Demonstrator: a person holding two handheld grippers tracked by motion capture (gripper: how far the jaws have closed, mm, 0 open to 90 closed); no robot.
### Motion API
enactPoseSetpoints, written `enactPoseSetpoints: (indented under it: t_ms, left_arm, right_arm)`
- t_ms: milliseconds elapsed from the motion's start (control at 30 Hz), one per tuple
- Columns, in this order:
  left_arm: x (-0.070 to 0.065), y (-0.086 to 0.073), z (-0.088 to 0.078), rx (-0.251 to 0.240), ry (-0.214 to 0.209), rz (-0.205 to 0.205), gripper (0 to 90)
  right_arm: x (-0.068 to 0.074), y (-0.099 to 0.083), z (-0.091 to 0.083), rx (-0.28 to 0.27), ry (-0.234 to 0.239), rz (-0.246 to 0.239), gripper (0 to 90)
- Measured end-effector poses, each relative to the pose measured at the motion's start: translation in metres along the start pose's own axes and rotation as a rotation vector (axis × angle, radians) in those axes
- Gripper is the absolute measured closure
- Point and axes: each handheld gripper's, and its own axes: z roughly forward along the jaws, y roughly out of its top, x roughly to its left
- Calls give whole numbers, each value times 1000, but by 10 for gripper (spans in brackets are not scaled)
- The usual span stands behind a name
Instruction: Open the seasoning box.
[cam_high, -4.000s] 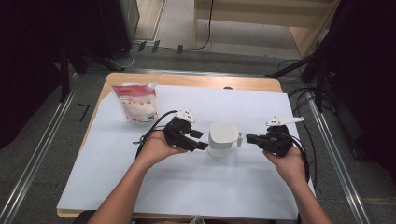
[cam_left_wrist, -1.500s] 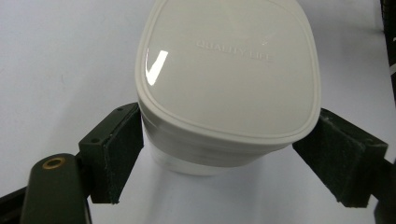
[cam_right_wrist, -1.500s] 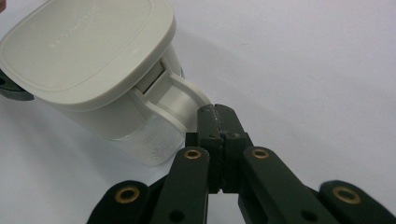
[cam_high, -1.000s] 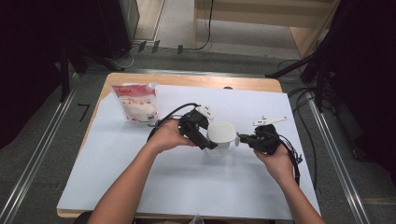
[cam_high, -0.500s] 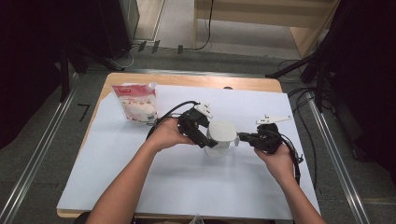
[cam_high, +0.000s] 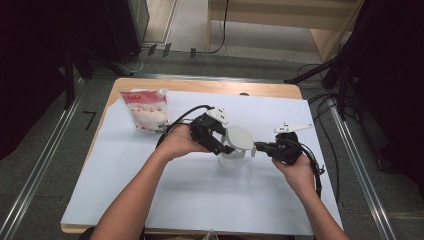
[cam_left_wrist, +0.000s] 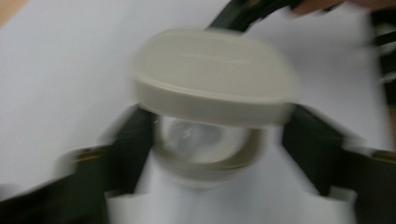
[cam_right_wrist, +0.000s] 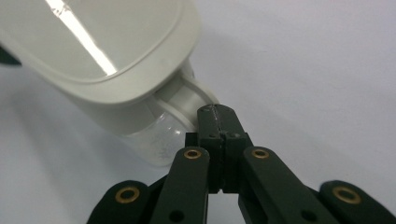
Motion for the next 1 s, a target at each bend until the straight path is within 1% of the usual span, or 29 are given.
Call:
enactPoseSetpoints:
  t_ms: [33, 67, 100, 133, 167, 200, 233, 267, 367, 400, 433, 467, 533, 567, 600, 633, 667, 733, 767, 833, 900, 933, 967, 1000]
  left_arm:
    - [1, 2, -1, 5, 9, -7, 515]
    - [2, 3, -2, 14, 0, -6, 537]
    - [2, 4, -3, 13, 6, -12, 559]
    - [3, 5, -3, 12, 5, -7, 587]
    - [3, 6, -3, 13, -6, -6, 619]
    - [3, 7, -3, 12, -17, -13, 651]
    - [3, 8, -4, 19, -26, -12, 679]
    - [2, 9, -3, 23, -26, -18, 706]
    - [4, 12, -2, 47, -48, -34, 782]
    - [4, 13, -2, 59, -46, -32, 804]
    - [4, 15, -1, 59, -44, -41, 823]
    - [5, 16, -2, 74, -52, -44, 835]
    - [5, 19, -1, 81, -53, -45, 858]
    - [4, 20, 0, 82, -56, -41, 873]
    - [3, 22, 1, 76, -49, -47, 887]
    - [3, 24, 1, 86, -51, -46, 894]
    - [2, 25, 2, 80, -47, -58, 900]
    - [3, 29, 3, 91, -52, -48, 900]
    - [2, 31, 4, 86, -54, -53, 900]
    - [2, 35, 5, 87, -66, -45, 900]
    - [1, 38, 7, 86, -65, -43, 900]
    - [1, 41, 8, 94, -65, -38, 900]
    - [1, 43, 10, 87, -61, -41, 900]
    - [1, 45, 10, 91, -67, -44, 900]
  right_arm:
    - [0, 0, 0, -4, 10, 3, 900]
    - [1, 0, 0, -1, 3, 2, 900]
    - [2, 0, 1, 5, -13, -9, 900]
    - [1, 0, 1, 6, -12, -7, 900]
    - [0, 0, 0, 5, 1, -1, 900]
    - [1, 0, 0, 3, -2, -1, 900]
    - [1, 0, 1, 0, -4, -3, 900]
    - [1, 0, 1, 0, -4, -3, 900]
    - [0, 0, 1, 2, 4, 4, 900]
    - [0, 0, 1, -1, 2, 3, 900]
    - [0, 0, 0, -4, 4, 6, 900]
    - [0, 0, 0, -4, 5, 9, 900]
    - [-1, 0, 0, -5, 9, 12, 900]
    - [-1, 0, 0, -5, 9, 11, 900]
    - [-1, 0, 0, -7, 10, 11, 900]
    - [-1, 0, 0, -7, 10, 12, 900]
    - [-1, 0, 0, -5, 10, 12, 900]
    - [-1, 0, 0, -5, 11, 13, 900]
    - [-1, -1, 0, -5, 12, 14, 900]
    - [-1, -1, 0, -6, 15, 17, 900]
    - [-1, -1, 0, -6, 15, 18, 900]
    - [-1, -1, 0, -6, 15, 18, 900]
    - [-1, -1, 0, -6, 15, 18, 900]
    - [-1, -1, 0, -6, 15, 17, 900]
